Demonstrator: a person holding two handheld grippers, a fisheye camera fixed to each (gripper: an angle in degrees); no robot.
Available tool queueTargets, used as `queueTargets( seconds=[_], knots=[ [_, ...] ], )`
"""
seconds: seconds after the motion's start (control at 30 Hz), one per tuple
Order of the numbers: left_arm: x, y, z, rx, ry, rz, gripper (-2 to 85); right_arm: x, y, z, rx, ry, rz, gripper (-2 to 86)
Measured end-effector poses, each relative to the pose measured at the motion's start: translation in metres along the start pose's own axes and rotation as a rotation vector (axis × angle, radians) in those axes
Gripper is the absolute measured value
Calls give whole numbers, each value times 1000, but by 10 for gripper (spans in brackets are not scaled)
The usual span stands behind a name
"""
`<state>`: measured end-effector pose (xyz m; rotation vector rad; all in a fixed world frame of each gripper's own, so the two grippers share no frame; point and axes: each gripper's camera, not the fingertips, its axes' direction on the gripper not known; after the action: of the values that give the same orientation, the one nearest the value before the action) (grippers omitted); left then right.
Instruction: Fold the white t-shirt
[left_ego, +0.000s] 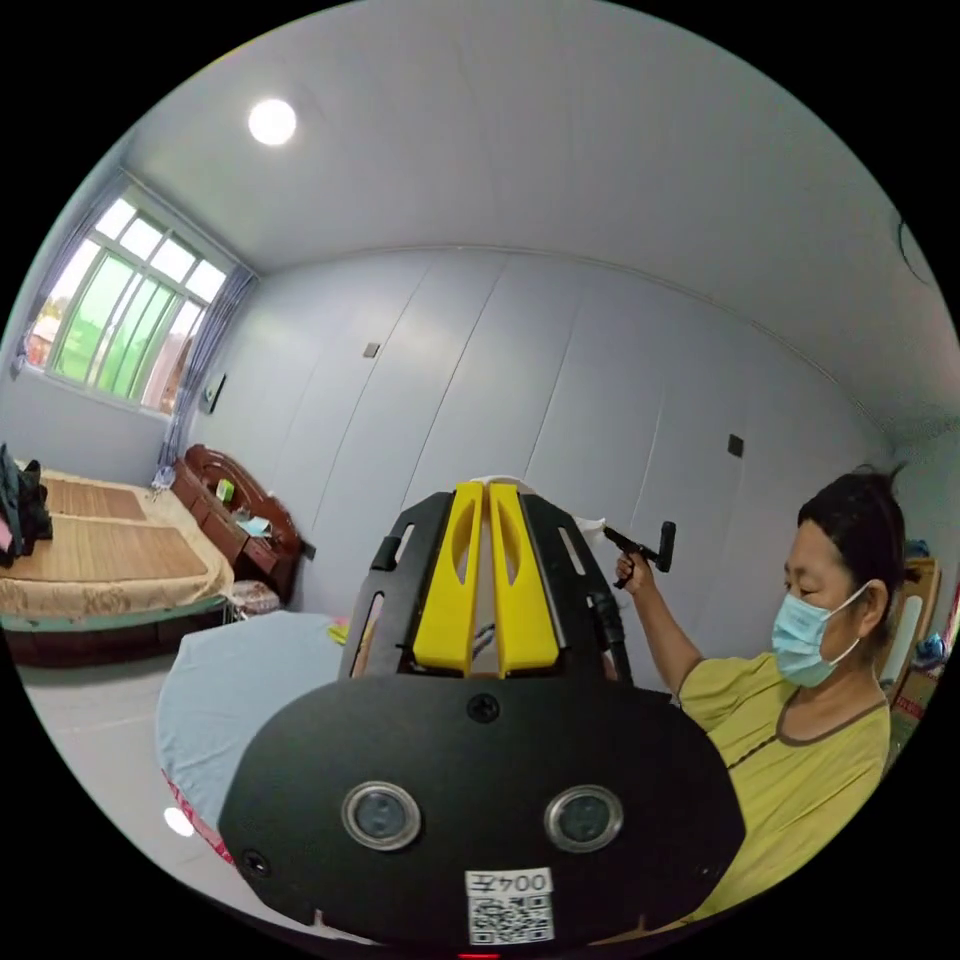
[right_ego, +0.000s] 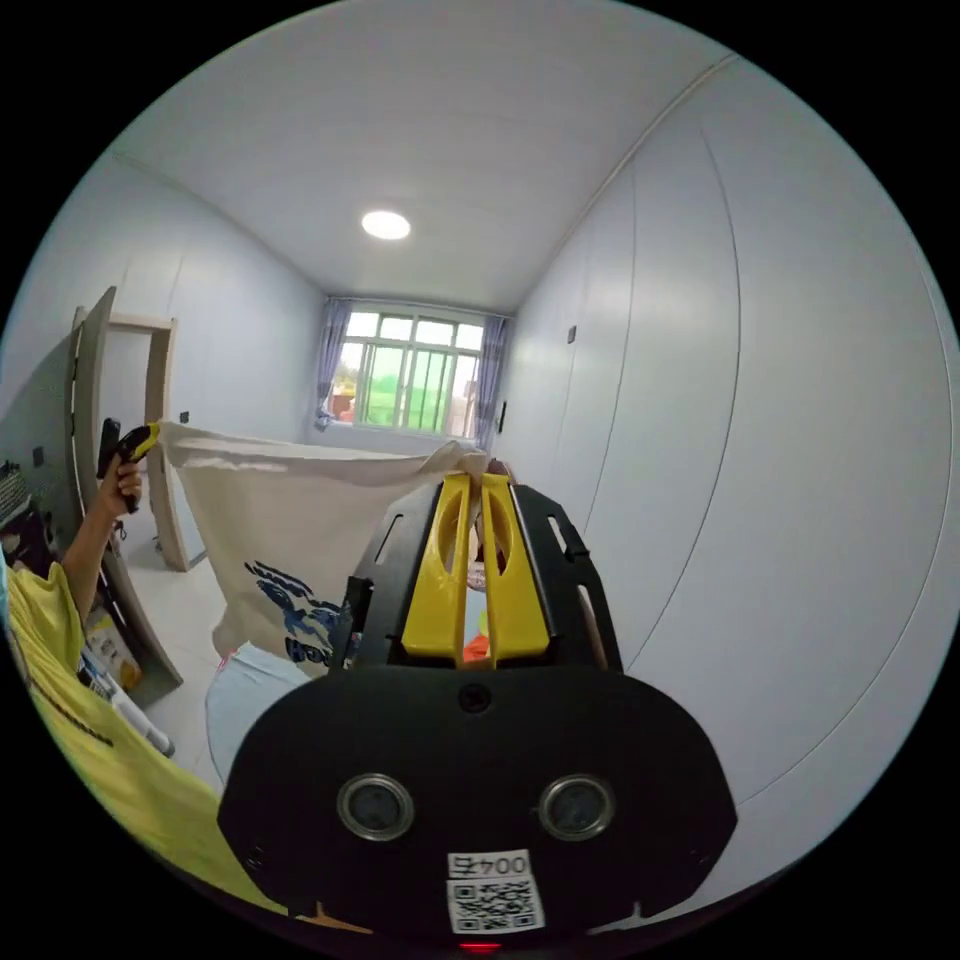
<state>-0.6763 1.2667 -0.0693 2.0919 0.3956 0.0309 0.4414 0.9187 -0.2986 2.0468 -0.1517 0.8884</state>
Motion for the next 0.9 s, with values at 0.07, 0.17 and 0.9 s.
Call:
queueTargets(
  seconds=[0.07,0.17,0.9],
  knots=[
    [13,15,8,-135,-126,-15,10,0,1,27,-82,-47,-20,-10],
    [32,33,-13,-122,-153,-76,10,16,11,44,-42,-150,20,-9],
    [198,40,-41,-170,-257,27,11,79,39,208,50,-438,102,-4]
  ],
)
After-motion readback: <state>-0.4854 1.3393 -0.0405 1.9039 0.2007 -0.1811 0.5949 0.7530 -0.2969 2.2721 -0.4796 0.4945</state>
